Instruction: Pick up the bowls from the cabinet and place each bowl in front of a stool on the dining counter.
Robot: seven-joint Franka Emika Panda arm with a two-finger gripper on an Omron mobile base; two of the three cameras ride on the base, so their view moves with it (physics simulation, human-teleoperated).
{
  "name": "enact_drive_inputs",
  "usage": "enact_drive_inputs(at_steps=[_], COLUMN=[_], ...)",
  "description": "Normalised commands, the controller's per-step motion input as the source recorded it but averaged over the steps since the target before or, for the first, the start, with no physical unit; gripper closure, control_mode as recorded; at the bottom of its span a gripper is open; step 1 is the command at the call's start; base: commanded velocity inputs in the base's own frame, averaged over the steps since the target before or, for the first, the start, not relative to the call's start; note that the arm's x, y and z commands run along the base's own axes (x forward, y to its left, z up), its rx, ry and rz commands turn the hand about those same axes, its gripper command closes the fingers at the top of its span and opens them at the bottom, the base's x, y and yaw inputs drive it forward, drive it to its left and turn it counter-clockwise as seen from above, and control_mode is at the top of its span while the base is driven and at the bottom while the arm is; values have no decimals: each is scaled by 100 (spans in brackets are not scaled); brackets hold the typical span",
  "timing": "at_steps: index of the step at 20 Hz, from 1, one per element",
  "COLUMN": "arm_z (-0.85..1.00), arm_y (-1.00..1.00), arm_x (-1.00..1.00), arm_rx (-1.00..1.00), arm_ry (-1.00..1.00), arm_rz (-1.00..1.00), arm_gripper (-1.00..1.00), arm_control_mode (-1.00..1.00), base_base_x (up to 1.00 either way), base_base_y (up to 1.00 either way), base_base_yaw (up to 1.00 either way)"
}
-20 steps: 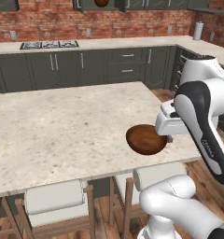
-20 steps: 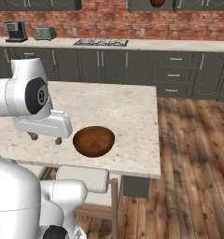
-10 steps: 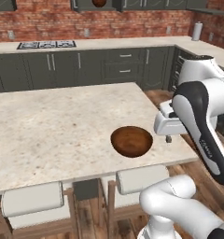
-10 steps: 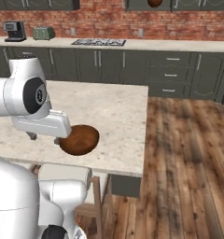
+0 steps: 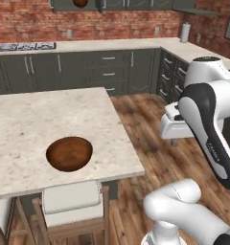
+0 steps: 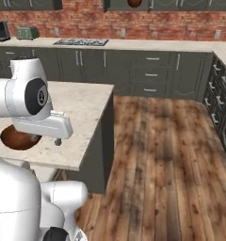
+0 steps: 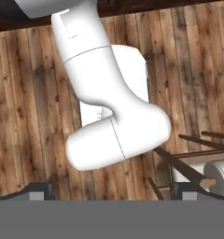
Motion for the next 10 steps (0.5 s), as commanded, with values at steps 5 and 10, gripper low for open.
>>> enact_drive_inputs(at_steps=[5,10], arm_z=[0,0], arm_y=[0,0], arm_x=[0,0], arm_rx=[0,0], arm_ry=[0,0], arm_rz=[0,0], arm_gripper=[-100,-100], arm_control_mode=[100,100], base_base_x=[2,16], base_base_y=[-100,-100], base_base_yaw=[2,16])
